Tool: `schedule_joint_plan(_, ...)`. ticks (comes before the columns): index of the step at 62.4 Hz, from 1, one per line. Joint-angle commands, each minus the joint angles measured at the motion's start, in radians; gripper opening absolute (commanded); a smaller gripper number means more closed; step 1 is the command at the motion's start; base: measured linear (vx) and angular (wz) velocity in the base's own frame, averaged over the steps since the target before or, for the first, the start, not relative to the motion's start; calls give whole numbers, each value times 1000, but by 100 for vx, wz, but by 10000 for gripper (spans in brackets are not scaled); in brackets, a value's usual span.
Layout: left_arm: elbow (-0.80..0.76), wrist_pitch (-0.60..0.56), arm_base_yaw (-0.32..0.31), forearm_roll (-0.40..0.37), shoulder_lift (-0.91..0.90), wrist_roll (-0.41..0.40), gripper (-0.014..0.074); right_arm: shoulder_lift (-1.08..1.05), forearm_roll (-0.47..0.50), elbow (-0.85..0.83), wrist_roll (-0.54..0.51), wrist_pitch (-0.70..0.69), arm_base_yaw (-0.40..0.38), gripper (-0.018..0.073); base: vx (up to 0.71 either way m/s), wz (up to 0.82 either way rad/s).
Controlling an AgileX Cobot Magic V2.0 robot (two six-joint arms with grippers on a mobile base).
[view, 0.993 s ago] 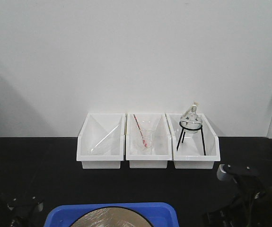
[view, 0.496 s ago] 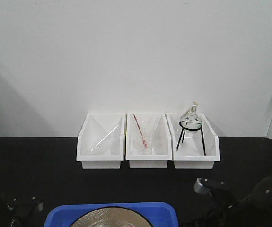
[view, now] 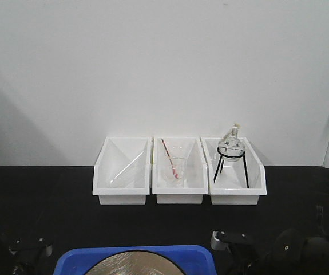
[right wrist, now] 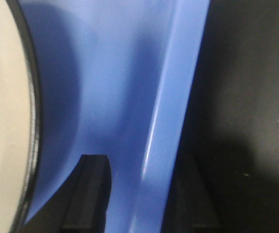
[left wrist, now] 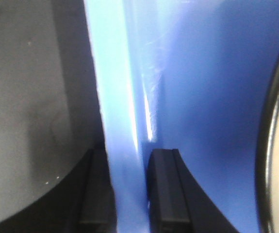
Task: Place disk in tray to left cabinet
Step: 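Move the right gripper to the tray rim opposite the left gripper, then grip both tray rims and lift the blue tray off the bench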
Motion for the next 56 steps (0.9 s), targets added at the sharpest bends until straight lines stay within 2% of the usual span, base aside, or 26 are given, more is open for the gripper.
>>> schedule_joint_plan(1,-9,0,-6,16,-26,-2,-6,-31,21,-22,3,-16,3,365,0,0)
schedule_joint_plan(14,-9,-2,-6,1,-26,-2,-6,14,-30,-22,50,-26,41,290,0,0)
schedule_joint_plan(20,-9,-2,-6,1,-26,-2,-6,38,-88,-22,103,-29,66,194,0,0)
schedule_joint_plan(30,-9,-8,-6,1,-26,-2,-6,52,-156,-21,156,-28,81,-15,0,0)
schedule_joint_plan(36,-9,-33,-6,1,-26,-2,-6,50,-156,-23,181,-27,80,-10,0,0)
schedule_joint_plan(47,-22,23,-4,3,-29,9,-6,24,-156,-23,198,-31,80,-4,0,0)
schedule_joint_plan(56,-111,108,-4,28,-29,8,-6,-31,-156,-23,205,-27,68,-4,0,0)
